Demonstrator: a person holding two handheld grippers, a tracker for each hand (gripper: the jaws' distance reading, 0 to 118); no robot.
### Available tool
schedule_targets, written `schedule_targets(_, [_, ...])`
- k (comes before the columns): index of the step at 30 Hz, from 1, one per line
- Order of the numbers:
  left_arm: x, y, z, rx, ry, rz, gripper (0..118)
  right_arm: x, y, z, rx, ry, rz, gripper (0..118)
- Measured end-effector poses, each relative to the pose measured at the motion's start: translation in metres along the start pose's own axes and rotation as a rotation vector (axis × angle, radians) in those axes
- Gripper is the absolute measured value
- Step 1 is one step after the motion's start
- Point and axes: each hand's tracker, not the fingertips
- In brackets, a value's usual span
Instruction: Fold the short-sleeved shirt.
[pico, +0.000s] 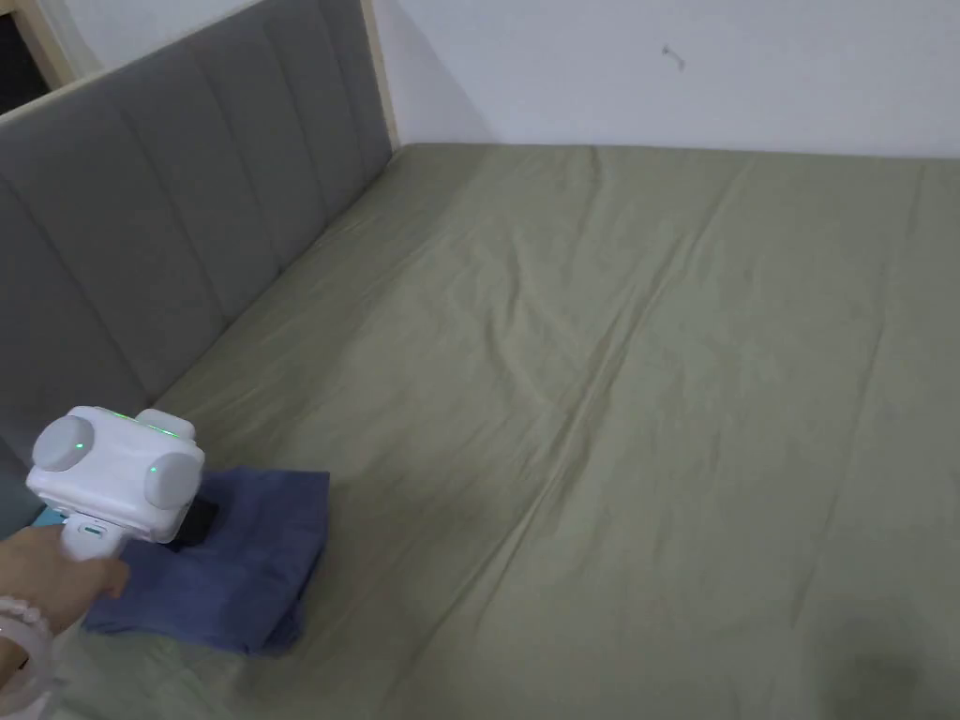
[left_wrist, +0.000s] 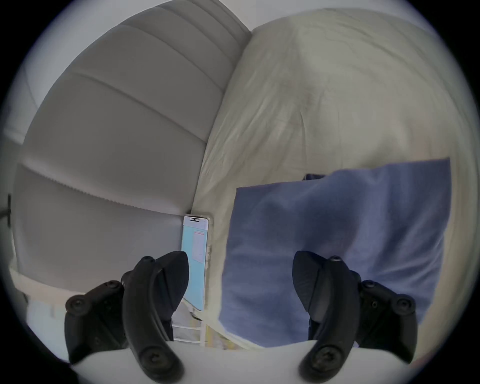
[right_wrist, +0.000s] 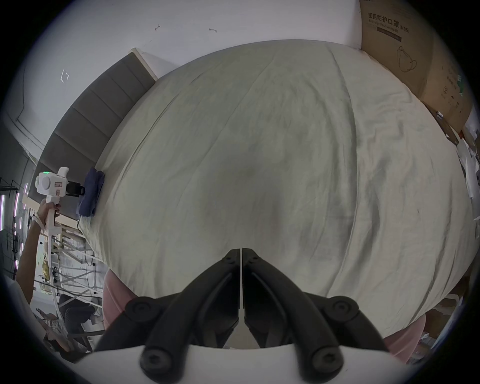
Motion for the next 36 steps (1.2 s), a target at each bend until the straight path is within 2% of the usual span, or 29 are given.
schedule_targets(2, [-0.005,-0.003,0.013,-0.02,-0.155,0.111,82,0.001,0.001,-0.001,-0.001,-0.004,-0.011,2])
schedule_targets(3, [-0.005,-0.004,0.023,-0.021,-0.227,0.175,65,0.006,0.0,-0.002,0.003,-0.001,-0.014,2])
schedule_targets(4, [-0.003,-0.006,0.036,-0.012,-0.311,0.223,22,0.008,-0.001,0.001,0.009,0.006,-0.015,2])
schedule_targets(5, [0.001,-0.01,0.047,0.013,-0.376,0.232,0,0.009,-0.003,0.002,0.013,0.014,-0.016,2])
schedule_targets(6, [0.008,-0.012,0.063,0.067,-0.426,0.212,0,0.011,-0.004,0.004,0.017,0.02,-0.017,2])
schedule_targets(11, [0.067,-0.026,0.146,0.235,-0.486,0.078,0,0.02,-0.012,0.02,0.047,0.038,-0.04,2])
schedule_targets(13, [0.095,-0.041,0.186,0.3,-0.55,0.091,0,0.024,-0.016,0.031,0.08,0.054,-0.05,2])
schedule_targets(17, [0.157,-0.082,0.257,0.427,-0.559,0.258,0,0.027,-0.021,0.055,0.179,0.036,-0.04,2])
schedule_targets(19, [0.181,-0.095,0.286,0.485,-0.598,0.228,0,0.029,-0.022,0.068,0.24,0.056,-0.054,2])
schedule_targets(21, [0.203,-0.11,0.317,0.569,-0.57,0.2,0,0.028,-0.024,0.084,0.304,0.057,-0.043,2])
schedule_targets(23, [0.215,-0.119,0.341,0.625,-0.506,0.216,0,0.027,-0.027,0.098,0.394,-0.002,-0.006,2])
schedule_targets(27, [0.233,-0.14,0.385,0.775,-0.504,0.299,0,0.018,-0.032,0.134,0.592,-0.086,0.054,2])
schedule_targets(29, [0.242,-0.149,0.409,0.888,-0.369,0.288,0,0.011,-0.032,0.154,0.689,-0.171,0.104,2])
schedule_targets(31, [0.242,-0.158,0.427,0.965,-0.332,0.292,0,0.006,-0.029,0.17,0.772,-0.218,0.135,2])
schedule_targets(33, [0.239,-0.163,0.441,1.042,-0.374,0.338,0,0.001,-0.029,0.187,0.874,-0.247,0.171,2])
schedule_targets(36, [0.236,-0.168,0.459,1.106,-0.412,0.403,0,-0.025,-0.031,0.214,0.968,-0.285,0.213,2])
